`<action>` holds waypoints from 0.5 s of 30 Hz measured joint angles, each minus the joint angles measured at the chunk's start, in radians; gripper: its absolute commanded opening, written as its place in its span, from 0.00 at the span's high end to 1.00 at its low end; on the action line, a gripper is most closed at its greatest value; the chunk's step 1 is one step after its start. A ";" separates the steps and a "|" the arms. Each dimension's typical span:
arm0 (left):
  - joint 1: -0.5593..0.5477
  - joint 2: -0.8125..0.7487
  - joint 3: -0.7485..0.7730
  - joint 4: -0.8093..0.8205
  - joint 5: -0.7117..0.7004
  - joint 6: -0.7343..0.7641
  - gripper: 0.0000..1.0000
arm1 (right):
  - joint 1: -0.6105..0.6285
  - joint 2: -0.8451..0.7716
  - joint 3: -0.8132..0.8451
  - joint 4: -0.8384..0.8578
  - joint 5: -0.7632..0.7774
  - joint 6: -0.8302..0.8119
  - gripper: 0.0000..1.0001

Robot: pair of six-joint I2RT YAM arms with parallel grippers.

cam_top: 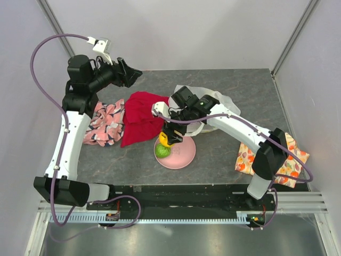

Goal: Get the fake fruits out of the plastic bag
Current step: Place the fake fruit on the plate.

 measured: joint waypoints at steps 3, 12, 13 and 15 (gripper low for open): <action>0.001 -0.012 0.000 0.000 0.001 0.005 0.22 | -0.031 0.022 -0.060 0.021 0.008 0.016 0.59; 0.003 0.000 0.001 -0.001 0.008 0.006 0.22 | -0.108 0.135 -0.090 0.104 0.056 0.058 0.58; 0.003 0.006 0.004 -0.001 0.008 0.006 0.22 | -0.107 0.150 -0.089 0.112 0.056 0.061 0.58; 0.003 0.025 0.009 0.000 0.010 0.006 0.22 | -0.101 0.182 -0.085 0.123 0.056 0.066 0.58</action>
